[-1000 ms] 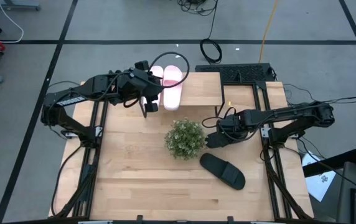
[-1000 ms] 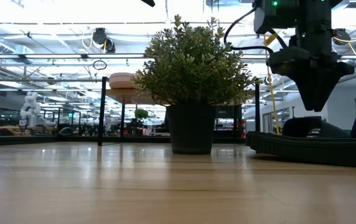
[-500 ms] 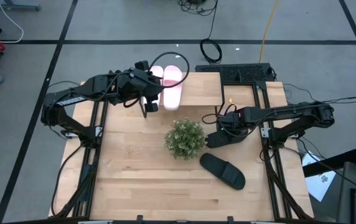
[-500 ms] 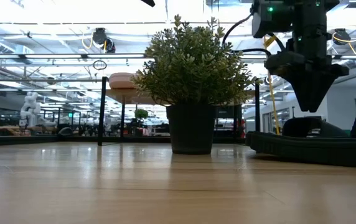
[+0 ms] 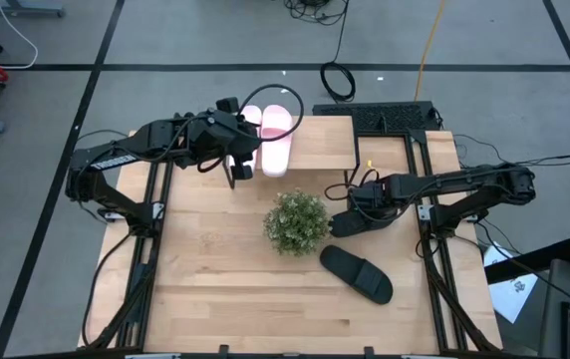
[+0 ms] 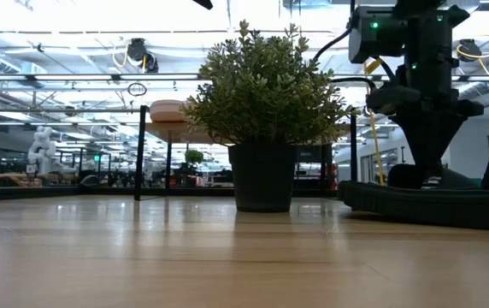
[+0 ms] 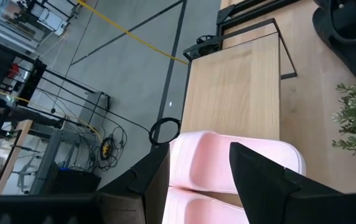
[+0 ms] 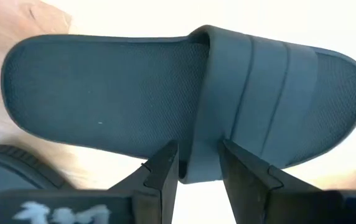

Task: Pick and place slides into the shelf
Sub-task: Put the top black slipper on the shelf

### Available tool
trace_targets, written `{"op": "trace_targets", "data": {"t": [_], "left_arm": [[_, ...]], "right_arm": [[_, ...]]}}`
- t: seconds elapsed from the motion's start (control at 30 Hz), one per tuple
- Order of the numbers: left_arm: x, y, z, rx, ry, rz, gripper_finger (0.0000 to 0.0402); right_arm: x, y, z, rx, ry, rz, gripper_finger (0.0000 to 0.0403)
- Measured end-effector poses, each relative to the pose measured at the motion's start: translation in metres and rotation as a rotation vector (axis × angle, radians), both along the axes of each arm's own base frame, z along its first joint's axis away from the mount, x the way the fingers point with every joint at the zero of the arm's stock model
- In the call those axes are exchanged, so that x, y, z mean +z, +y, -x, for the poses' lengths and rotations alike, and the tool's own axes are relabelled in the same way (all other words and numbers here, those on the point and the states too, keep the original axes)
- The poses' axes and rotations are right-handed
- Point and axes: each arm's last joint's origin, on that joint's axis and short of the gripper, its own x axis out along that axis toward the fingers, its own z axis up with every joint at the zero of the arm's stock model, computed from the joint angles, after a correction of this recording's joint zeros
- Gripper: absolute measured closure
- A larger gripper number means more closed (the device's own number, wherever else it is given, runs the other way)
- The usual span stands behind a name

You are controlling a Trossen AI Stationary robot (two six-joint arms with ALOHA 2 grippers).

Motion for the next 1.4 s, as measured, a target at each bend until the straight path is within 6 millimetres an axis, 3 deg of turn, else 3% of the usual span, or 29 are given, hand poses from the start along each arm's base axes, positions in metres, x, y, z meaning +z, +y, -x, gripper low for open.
{"op": "trace_targets", "data": {"t": [0.5,0.83,1.17,1.4], "left_arm": [[0.000,0.000,0.000,-0.002,0.002,-0.002,0.0227],[0.000,0.001,0.000,0.002,0.002,-0.002,0.0227],[0.000,0.008,0.002,0.030,0.003,0.000,0.0227],[0.000,0.011,0.002,0.039,0.004,0.000,0.0227]], "right_arm": [[-0.004,0.000,0.004,-0.013,0.025,0.001,0.0297],[-0.004,-0.009,0.004,-0.012,0.015,-0.059,0.0329],[-0.004,-0.010,0.001,-0.008,-0.018,-0.054,0.0332],[0.014,-0.010,0.012,0.006,-0.106,-0.009,0.0332]]}}
